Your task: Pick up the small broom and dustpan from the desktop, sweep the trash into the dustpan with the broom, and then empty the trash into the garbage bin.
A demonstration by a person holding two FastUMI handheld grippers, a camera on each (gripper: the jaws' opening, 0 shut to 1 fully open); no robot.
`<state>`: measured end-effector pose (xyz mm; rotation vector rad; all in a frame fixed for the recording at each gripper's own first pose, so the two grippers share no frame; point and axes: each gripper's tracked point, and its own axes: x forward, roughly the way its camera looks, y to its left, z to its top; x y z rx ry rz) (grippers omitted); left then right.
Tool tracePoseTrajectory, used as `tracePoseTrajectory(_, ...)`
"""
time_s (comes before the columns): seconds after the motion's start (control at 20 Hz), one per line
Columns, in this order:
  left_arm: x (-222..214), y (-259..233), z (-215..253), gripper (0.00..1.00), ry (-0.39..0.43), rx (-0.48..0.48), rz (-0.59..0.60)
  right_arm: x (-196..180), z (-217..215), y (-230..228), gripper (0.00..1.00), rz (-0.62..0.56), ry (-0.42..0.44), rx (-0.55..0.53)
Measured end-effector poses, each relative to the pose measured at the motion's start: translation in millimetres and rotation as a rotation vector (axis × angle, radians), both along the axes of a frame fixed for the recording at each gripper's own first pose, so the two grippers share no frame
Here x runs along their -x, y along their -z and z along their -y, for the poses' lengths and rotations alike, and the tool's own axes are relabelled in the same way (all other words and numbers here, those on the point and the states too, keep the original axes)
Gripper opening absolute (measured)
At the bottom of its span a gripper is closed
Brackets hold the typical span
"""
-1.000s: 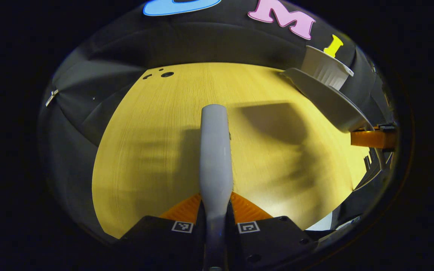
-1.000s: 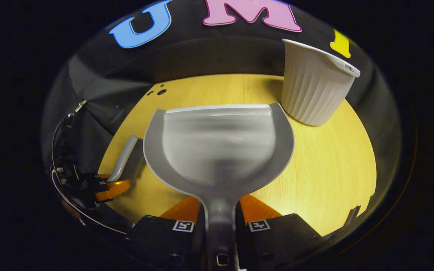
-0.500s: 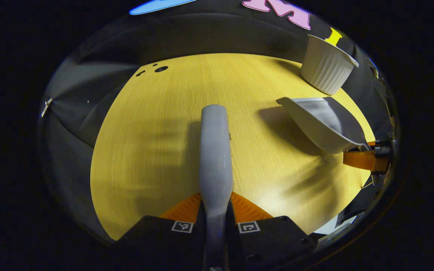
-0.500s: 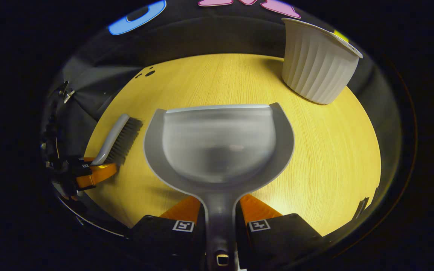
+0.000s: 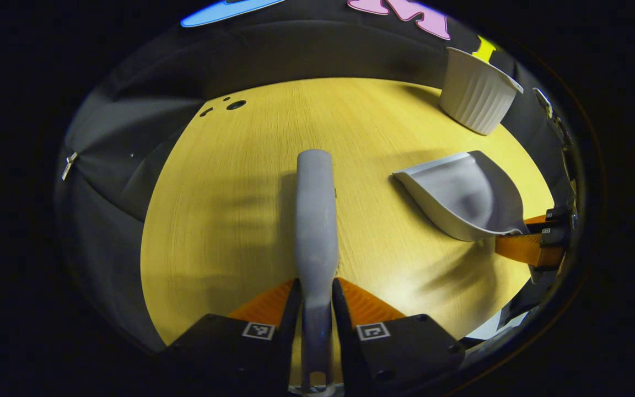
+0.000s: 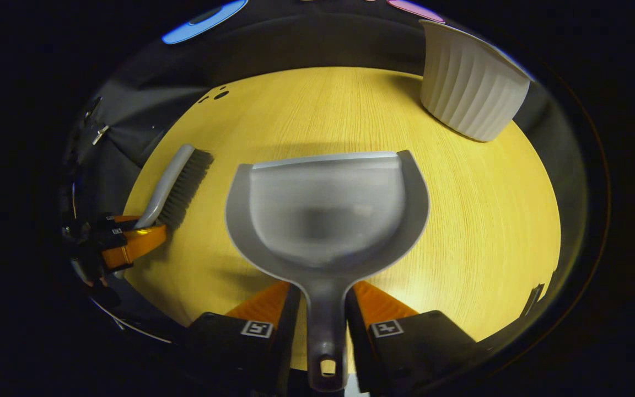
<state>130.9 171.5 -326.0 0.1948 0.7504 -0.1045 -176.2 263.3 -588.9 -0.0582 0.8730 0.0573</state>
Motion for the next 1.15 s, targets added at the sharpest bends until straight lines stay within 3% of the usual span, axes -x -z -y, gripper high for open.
tracePoseTrajectory(0.05, 3, -4, 4, 0.54, 0.002, 0.024, 0.007, 1, -2, -4, 0.76, 0.005, 0.000, -0.012)
tracePoseTrajectory(0.15, 10, -14, 12, 0.83, 0.008, 0.069, 0.035, 3, -3, -18, 0.97, 0.033, 0.000, -0.011)
tracePoseTrajectory(0.2, 12, -21, 16, 0.98, 0.013, 0.089, 0.058, 6, -3, -27, 1.00, 0.050, 0.003, -0.004)
tracePoseTrajectory(0.45, 35, -79, 24, 0.96, 0.034, 0.113, 0.234, 19, -13, -105, 0.99, 0.228, -0.001, -0.025)
tracePoseTrajectory(0.85, 80, -211, 29, 0.96, 0.041, 0.102, 0.612, 35, -16, -276, 0.99, 0.712, 0.012, -0.040)
tracePoseTrajectory(1.15, 113, -292, 54, 0.96, 0.053, 0.157, 0.900, 76, -18, -338, 0.99, 0.965, 0.001, -0.018)
